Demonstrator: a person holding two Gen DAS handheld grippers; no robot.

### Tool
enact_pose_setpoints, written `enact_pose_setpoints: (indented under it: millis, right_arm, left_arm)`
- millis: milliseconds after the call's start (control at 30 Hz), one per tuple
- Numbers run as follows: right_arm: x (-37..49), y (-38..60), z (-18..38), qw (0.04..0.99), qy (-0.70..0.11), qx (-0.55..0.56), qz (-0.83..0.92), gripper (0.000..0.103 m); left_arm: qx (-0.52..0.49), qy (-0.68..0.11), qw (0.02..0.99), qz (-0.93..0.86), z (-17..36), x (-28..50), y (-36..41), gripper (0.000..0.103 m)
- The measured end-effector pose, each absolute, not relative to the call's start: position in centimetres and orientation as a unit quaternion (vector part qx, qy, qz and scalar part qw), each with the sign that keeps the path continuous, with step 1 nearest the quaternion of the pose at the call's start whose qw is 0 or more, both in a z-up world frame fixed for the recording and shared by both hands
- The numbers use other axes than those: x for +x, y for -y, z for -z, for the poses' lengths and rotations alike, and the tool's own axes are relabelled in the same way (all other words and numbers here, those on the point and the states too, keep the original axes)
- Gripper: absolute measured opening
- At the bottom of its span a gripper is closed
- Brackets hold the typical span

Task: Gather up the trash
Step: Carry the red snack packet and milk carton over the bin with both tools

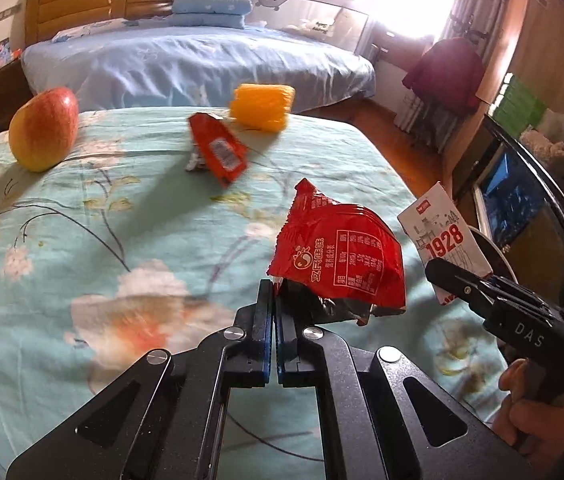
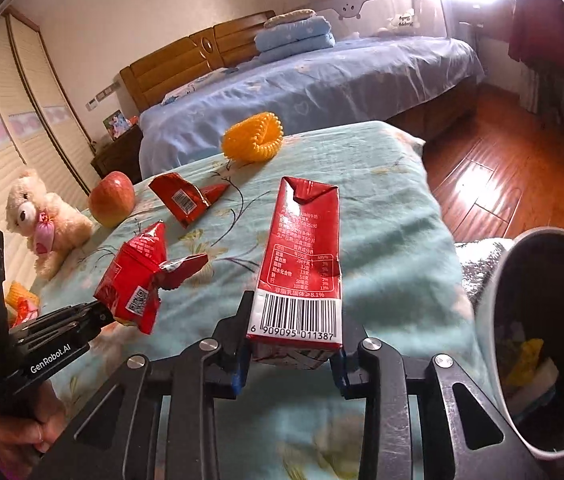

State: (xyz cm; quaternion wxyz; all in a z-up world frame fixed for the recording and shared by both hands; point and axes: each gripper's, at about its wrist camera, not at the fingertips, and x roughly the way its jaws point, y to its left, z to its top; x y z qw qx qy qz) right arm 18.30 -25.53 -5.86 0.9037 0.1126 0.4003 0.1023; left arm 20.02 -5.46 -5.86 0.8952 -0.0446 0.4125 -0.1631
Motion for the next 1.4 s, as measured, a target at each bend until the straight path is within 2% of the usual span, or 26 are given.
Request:
enact_pose_setpoints:
  millis: [533,1400]
  right_arm:
    - [13.1,31.9,5.1,0.914,-0.38,0.133,-0.052,0.033]
    - [10.1,39.5,6.2,0.915,-0.37,0.162,0.013,0.033]
  left_arm:
    - [-0.001,-0.41,0.886,0.215,5.0,16.8,13.6,0.001]
    - [0.04,-0.417,0.866,0.273,5.2,15.0,21.7,0.001]
